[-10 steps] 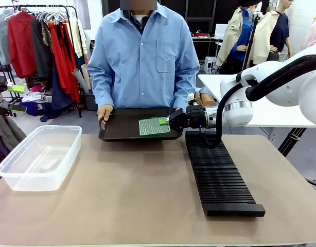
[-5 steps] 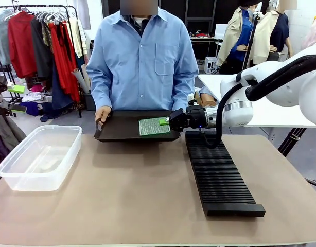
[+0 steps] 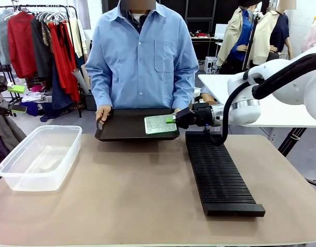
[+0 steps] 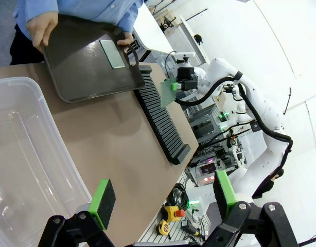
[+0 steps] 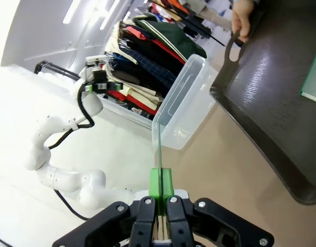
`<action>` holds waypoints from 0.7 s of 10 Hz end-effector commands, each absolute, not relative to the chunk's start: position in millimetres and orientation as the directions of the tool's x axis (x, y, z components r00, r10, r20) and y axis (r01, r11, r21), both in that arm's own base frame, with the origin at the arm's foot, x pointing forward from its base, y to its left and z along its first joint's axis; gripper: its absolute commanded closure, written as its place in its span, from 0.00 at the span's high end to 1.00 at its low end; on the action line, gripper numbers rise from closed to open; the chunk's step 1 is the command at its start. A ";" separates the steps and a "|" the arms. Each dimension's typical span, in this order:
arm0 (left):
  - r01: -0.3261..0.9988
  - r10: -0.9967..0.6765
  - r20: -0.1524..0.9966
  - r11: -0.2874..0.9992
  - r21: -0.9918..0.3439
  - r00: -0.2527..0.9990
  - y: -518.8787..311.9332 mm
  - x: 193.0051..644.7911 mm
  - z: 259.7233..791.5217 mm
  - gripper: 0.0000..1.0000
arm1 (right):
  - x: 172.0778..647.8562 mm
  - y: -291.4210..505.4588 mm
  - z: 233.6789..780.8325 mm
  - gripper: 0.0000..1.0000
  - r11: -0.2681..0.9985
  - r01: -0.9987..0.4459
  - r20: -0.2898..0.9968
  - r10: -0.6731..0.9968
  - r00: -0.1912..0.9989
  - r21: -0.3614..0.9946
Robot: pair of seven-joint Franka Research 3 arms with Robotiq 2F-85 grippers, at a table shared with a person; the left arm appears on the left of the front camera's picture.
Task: Sort PCBs into racks and boxes based on the side picked up.
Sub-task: If the short side of the Blank PCB is picked up, insert it into the PCB Rack ; if the long side is picked up, place it in the Organizing box.
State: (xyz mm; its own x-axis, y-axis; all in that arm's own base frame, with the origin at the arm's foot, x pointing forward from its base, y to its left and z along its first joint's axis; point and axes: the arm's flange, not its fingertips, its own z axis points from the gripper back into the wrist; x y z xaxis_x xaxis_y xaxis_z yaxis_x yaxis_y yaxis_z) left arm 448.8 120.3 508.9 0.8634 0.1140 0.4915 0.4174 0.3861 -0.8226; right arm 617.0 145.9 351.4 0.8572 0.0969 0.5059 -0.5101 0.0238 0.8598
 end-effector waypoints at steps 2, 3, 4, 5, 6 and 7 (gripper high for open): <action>0.422 0.114 0.494 0.379 -0.823 0.862 119.6 446.8 509.9 1.00 | 591.2 100.5 368.3 0.00 -0.010 -0.641 0.639 0.105 0.762 0.767; 0.422 0.114 0.494 0.379 -0.823 0.862 119.6 446.8 509.9 1.00 | 589.2 83.0 371.4 0.00 -0.003 -0.689 0.686 0.100 0.721 0.725; 0.422 0.114 0.494 0.379 -0.823 0.862 119.6 446.8 509.9 1.00 | 586.7 63.7 374.8 0.00 0.011 -0.735 0.732 0.082 0.676 0.678; 0.422 0.114 0.494 0.379 -0.823 0.862 119.6 446.8 509.9 1.00 | 580.7 43.9 377.2 0.00 0.006 -0.769 0.768 0.064 0.638 0.639; 0.422 0.114 0.494 0.379 -0.823 0.862 119.6 446.8 509.9 1.00 | 577.2 27.3 375.0 0.00 0.001 -0.803 0.801 0.051 0.596 0.597; 0.422 0.114 0.494 0.379 -0.823 0.862 119.6 446.8 509.9 1.00 | 576.6 10.3 369.1 0.00 0.024 -0.841 0.839 0.051 0.541 0.541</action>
State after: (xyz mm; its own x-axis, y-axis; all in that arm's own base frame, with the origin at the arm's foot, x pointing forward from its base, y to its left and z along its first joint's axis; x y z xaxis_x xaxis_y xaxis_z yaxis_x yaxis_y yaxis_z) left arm 448.7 120.5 508.7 0.8635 0.1144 0.4912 0.4168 0.3862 -0.8228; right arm 586.7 16.1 376.1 0.6063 0.0414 0.7942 -0.7953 0.0268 0.6057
